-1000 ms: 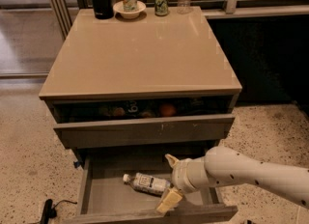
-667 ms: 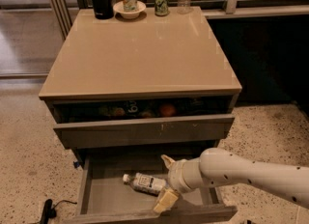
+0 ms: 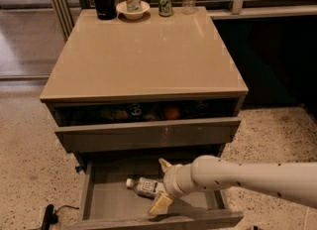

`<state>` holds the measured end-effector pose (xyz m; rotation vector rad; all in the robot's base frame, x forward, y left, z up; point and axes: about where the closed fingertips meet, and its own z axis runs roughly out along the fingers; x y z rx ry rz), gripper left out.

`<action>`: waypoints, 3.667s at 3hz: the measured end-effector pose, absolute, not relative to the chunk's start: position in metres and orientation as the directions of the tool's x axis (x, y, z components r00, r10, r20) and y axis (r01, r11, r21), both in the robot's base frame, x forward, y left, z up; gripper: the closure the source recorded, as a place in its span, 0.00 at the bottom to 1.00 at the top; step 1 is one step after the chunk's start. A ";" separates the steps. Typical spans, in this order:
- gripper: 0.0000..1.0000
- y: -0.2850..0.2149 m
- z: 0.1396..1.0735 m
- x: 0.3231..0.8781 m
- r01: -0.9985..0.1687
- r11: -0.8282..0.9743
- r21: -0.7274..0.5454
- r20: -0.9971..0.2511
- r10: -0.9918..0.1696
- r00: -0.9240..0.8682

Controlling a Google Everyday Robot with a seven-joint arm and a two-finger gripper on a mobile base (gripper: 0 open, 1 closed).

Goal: Pick blue plastic bottle from middle drawer and place on counter

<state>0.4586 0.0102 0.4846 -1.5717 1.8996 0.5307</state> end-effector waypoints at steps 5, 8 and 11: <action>0.10 0.022 0.440 0.478 -0.973 0.214 -0.092 -0.658 -0.746 -0.102; 0.16 0.013 0.392 0.485 -0.971 0.221 -0.094 -0.609 -0.784 -0.120; 0.68 0.005 0.370 0.488 -0.969 0.225 -0.105 -0.562 -0.817 -0.129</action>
Offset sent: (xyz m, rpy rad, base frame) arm 0.0069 0.0037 -0.0066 -0.0003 -0.0042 0.0024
